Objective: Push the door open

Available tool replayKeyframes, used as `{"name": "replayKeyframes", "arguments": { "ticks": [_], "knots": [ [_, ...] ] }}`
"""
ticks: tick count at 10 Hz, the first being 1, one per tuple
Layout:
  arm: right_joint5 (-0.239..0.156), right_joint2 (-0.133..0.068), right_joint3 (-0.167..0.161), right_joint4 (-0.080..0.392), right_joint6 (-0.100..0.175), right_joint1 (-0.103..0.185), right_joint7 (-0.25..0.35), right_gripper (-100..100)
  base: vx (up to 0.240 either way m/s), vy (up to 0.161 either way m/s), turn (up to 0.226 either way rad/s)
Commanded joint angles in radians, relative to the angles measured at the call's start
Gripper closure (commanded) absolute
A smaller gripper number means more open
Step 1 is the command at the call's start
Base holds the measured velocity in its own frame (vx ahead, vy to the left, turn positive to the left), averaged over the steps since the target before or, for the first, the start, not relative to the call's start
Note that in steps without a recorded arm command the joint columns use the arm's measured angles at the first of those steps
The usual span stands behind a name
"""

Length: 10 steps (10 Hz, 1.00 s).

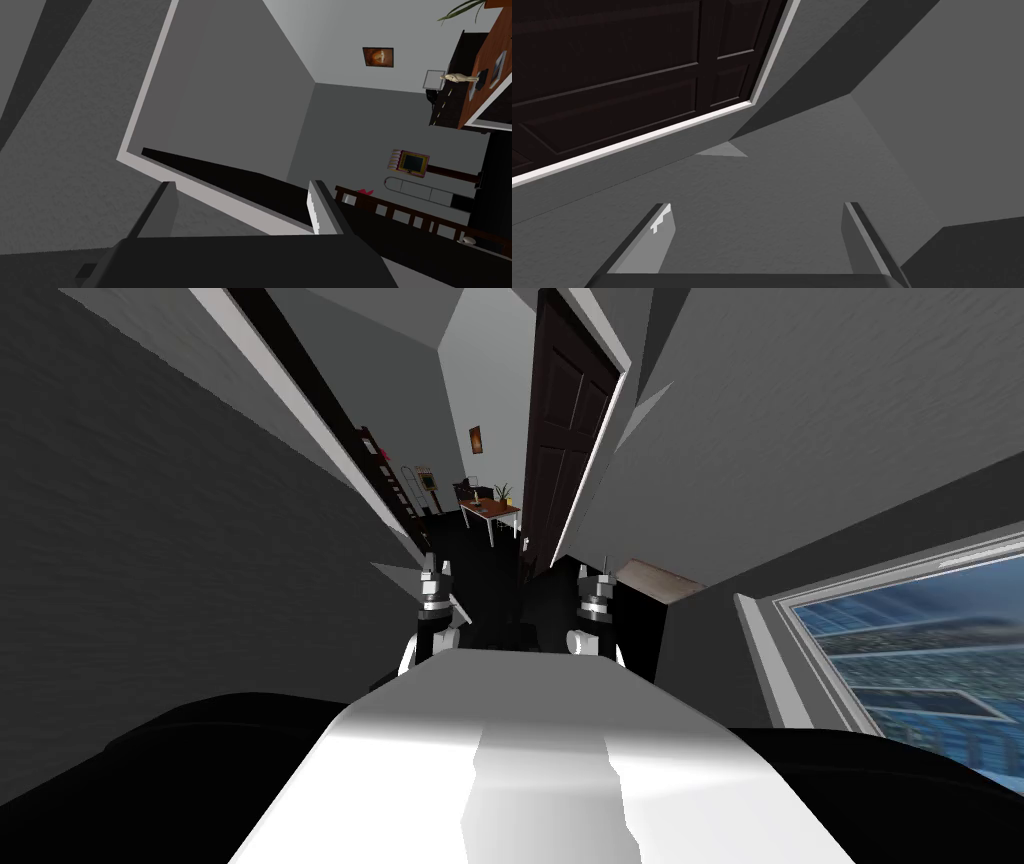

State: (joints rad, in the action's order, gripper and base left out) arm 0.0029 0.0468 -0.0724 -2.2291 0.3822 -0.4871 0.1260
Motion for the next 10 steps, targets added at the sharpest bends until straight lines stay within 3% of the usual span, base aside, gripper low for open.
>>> {"name": "replayKeyframes", "arguments": {
  "ticks": [1,10],
  "knots": [
    [0.006,-0.013,-0.002,0.036,0.010,0.015,0.003,-100,0.160,0.010,0.025],
    [0.038,-0.060,-0.012,0.218,0.062,0.092,0.019,-100,0.094,-0.040,0.038]
  ]
}}
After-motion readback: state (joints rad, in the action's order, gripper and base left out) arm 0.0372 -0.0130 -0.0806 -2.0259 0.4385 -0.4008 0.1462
